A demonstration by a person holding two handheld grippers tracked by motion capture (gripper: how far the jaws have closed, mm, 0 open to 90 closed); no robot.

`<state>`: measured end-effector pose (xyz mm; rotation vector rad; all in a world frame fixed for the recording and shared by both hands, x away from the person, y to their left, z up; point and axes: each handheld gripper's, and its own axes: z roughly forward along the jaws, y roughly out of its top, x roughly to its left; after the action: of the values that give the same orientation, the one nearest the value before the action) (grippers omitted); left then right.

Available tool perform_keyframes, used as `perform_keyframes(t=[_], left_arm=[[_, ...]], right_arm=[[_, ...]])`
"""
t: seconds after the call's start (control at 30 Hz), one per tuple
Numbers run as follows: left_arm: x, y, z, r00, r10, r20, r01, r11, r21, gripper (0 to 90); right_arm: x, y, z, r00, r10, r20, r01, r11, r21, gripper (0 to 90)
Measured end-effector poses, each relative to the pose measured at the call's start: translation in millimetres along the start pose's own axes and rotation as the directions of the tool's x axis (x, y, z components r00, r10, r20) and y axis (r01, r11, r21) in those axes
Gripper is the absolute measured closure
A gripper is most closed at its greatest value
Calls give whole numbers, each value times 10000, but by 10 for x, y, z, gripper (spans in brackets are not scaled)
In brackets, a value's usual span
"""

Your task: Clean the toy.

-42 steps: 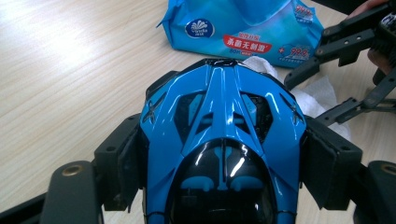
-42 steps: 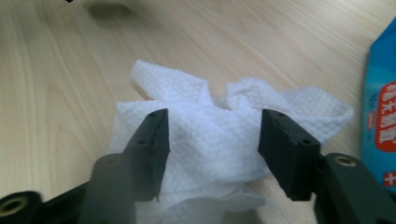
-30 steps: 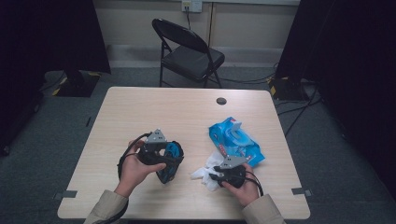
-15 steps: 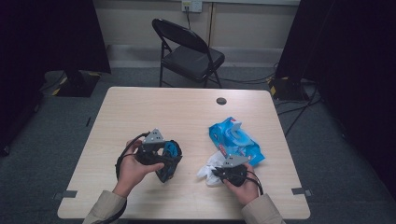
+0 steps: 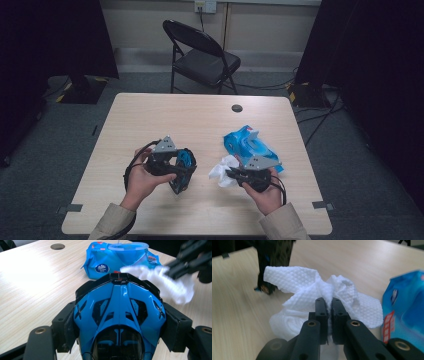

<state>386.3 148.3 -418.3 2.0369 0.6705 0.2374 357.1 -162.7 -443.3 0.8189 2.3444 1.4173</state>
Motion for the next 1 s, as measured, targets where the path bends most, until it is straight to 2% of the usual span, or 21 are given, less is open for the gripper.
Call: perform_keyframes(t=[0.03, 0.2, 0.27, 0.3, 0.4, 0.5, 0.67, 0.73, 0.77, 0.8, 0.93, 1.0], left_arm=[[-7, 11, 5, 10000, -45, -6, 45, 10000, 25, 262], [-14, 31, 2, 10000, 16, -9, -16, 10000, -78, 262], [-13, 37, -1, 10000, 24, 13, -24, 10000, -93, 262], [-19, 43, 1, 10000, -1, 30, 1, 9999, -147, 262], [-38, 51, 11, 9999, 89, 79, -89, 9999, -107, 262], [-53, 61, 17, 9999, 102, 123, -101, 9999, -115, 262], [-86, 78, 2, 9996, 22, 292, -13, 9996, -284, 262], [-80, 74, -4, 9999, 97, 117, -95, 9998, -177, 262], [-80, 74, -4, 9999, 97, 117, -95, 9998, -177, 262], [-66, 61, -10, 9997, -114, 227, 120, 9996, -240, 262], [-69, 68, -1, 9999, 9, 145, -7, 9999, -150, 262], [-55, 58, 12, 9996, -117, 264, 121, 9998, -144, 262]], right_arm=[[5, 131, -43, 10000, -55, 20, 56, 9996, -293, 859], [57, 474, -127, 9989, -477, -7, 475, 9947, -915, 860], [75, 539, -136, 9984, -563, -23, 557, 9933, -1015, 860], [121, 662, -138, 9977, -654, -169, 628, 9903, -1236, 860], [205, 779, -95, 9959, -835, -351, 777, 9867, -1426, 860], [294, 826, 0, 9925, -1056, -616, 967, 9864, -1331, 860], [445, 798, 215, 9855, -1376, -993, 1275, 9866, -1022, 860], [478, 780, 270, 9847, -1491, -903, 1404, 9855, -956, 860], [479, 776, 281, 9852, -1464, -887, 1378, 9857, -970, 860], [483, 772, 287, 9854, -1471, -857, 1376, 9846, -1082, 859], [500, 773, 294, 9844, -1600, -727, 1520, 9827, -1056, 860], [503, 768, 300, 9832, -1715, -622, 1645, 9808, -1048, 859]])
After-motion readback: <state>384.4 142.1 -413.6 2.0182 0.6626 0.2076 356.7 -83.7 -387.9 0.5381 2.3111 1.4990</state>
